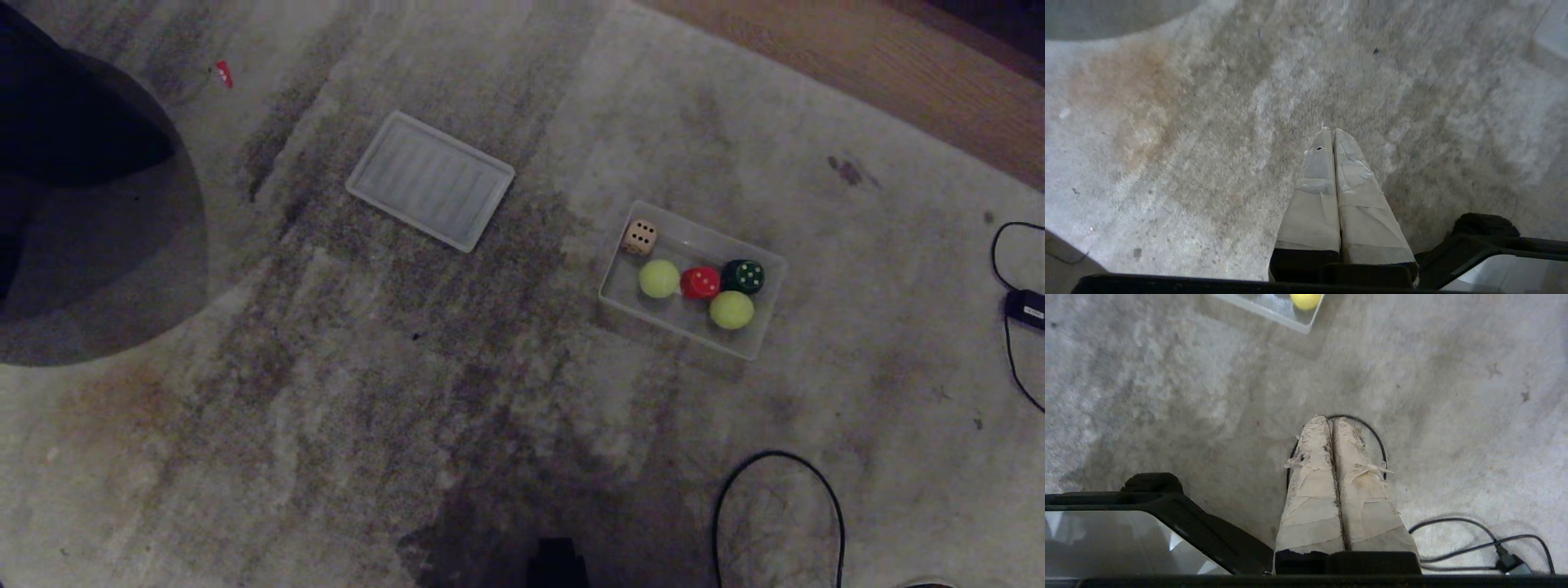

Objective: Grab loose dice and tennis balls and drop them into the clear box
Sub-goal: Pick up toys out of the box

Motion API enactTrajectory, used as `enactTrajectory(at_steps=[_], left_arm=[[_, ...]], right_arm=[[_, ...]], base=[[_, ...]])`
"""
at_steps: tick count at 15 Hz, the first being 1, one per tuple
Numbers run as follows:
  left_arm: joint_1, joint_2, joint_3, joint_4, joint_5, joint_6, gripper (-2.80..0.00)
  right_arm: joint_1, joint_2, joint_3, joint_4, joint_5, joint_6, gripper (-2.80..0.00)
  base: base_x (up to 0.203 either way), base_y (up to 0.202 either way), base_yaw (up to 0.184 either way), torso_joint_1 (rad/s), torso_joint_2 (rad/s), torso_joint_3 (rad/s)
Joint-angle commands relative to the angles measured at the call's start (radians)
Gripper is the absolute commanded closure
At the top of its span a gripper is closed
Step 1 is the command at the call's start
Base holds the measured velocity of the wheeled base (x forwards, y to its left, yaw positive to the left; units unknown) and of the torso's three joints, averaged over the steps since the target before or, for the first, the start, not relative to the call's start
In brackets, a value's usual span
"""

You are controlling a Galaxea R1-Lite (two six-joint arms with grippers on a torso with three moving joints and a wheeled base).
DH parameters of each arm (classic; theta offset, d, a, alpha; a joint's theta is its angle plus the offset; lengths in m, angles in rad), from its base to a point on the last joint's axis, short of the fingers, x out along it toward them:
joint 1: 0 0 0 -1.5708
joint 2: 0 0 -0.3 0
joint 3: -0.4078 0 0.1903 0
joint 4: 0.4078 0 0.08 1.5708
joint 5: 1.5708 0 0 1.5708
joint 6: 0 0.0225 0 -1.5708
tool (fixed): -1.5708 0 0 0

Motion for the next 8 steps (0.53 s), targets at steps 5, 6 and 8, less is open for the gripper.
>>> enactTrajectory(at_steps=[5,6,8], left_arm=[[0.000,0.001,0.002,0.000,0.001,-0.001,0.00],[0.000,0.001,0.002,0.000,0.001,-0.001,0.00],[0.000,0.001,0.002,0.000,0.001,-0.004,0.00]], right_arm=[[0.000,0.003,0.000,0.000,0.000,0.000,0.00],[0.000,0.003,0.000,0.000,0.000,0.000,0.00],[0.000,0.003,0.000,0.000,0.000,0.000,0.00]], base=[[0.000,0.000,0.000,0.004,0.00,0.201],[0.000,0.000,0.000,0.002,0.00,0.202],[0.000,0.000,0.000,0.002,0.00,0.204]])
